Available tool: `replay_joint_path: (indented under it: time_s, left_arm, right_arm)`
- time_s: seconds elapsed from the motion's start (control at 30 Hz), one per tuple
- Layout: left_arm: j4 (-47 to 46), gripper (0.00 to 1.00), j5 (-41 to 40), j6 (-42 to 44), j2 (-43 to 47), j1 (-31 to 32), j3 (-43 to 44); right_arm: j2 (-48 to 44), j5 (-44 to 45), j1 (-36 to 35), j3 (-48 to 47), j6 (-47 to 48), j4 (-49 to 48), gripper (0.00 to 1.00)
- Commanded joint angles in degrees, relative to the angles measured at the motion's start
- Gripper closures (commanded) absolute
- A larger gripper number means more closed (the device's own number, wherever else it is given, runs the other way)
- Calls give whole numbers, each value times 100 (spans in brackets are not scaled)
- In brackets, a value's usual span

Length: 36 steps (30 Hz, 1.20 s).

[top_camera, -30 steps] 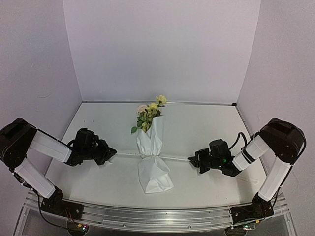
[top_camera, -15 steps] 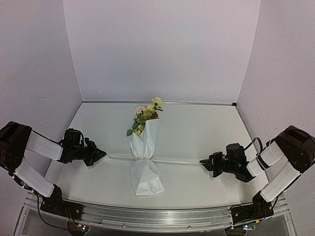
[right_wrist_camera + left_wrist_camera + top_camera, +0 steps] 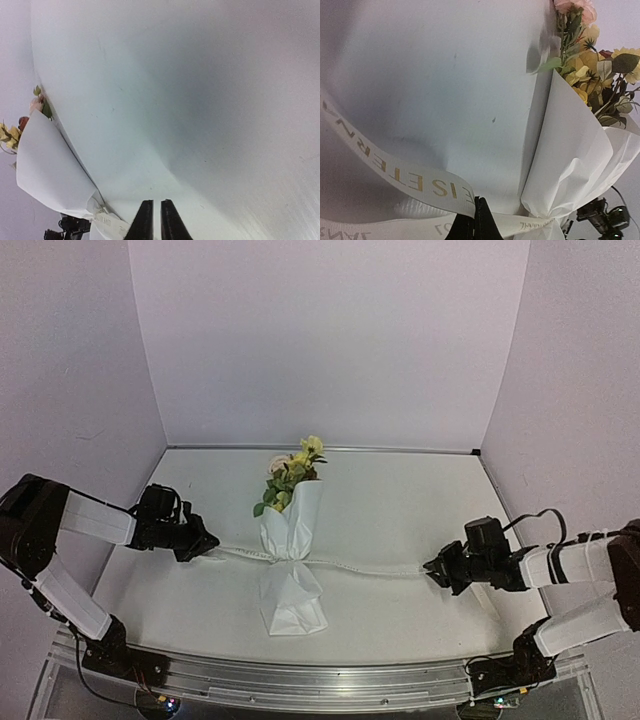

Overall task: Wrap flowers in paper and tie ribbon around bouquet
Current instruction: Tie the ribbon around the folded bouquet, then pick up the left side of the half-tied ribbon at the center of the board.

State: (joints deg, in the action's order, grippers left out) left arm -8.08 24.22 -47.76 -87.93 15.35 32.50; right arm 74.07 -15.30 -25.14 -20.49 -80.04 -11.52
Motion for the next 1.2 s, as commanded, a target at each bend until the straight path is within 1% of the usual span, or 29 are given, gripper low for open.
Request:
replay_joint_path:
  time_s: [0.0, 0.03, 0.07, 0.13, 0.2, 0.3, 0.37, 0.43, 0.53, 0.57, 0.63, 0.73, 0.83, 0.93, 1.03, 1.17]
  left_arm:
    - [495, 100, -533, 552, -187, 302, 521]
    - [481, 100, -537, 582, -247, 357, 560]
    - [469, 100, -563, 616, -281, 389, 580]
    - [445, 100, -579, 681, -333, 432, 618]
    - [448, 100, -530, 733, -329, 434, 633]
    - [437, 100, -440, 749, -224, 442, 606]
    - [542, 100, -391, 781, -121, 442, 605]
    - [630, 100, -362, 831, -30, 442, 598]
    - [758, 100, -402, 890, 28, 442, 630]
    - [772, 100, -391, 908, 33, 442, 644]
    - [896, 100, -374, 922, 3, 444, 699]
    - [1084, 100, -289, 992, -85, 442, 857]
    - [1212, 100, -227, 1113, -124, 442, 994]
    - [1416, 100, -167, 1240, -155, 442, 1170]
    - [1620, 100, -141, 1361, -170, 443, 1296]
    - [1489, 100, -67, 1291, -303, 442, 1303]
  right_arm:
    - [-601, 840, -76, -677, 1341, 2565, 63]
    - [-685, 935, -83, -766, 1517, 2877, 53]
    - [-767, 978, -104, -850, 1650, 3069, 46]
    - [-892, 1043, -195, -984, 1946, 3373, 34]
    - [-1000, 1215, -518, -1250, 2195, 3646, 25]
    - [-907, 1554, -1273, -1781, 2600, 3732, 19]
    - [-524, 1765, -1759, -2292, 2898, 3733, 18]
    - [-40, 1828, -2157, -2968, 3241, 3677, 21]
    - [914, 2006, -2815, -4113, 3721, 3706, 32]
    - [1305, 2075, -3061, -4616, 3848, 3792, 35]
    - [2160, 2227, -3491, -5735, 4117, 4113, 37]
    - [3190, 2397, -3870, -7108, 4326, 4654, 37]
    - [4153, 2454, -4063, -8270, 4429, 5050, 45]
    - [4724, 2517, -4244, -8933, 4409, 5490, 56]
    - [4845, 2712, -4475, -8953, 4347, 5567, 58]
    - [4914, 2946, -4700, -8918, 4176, 5990, 63]
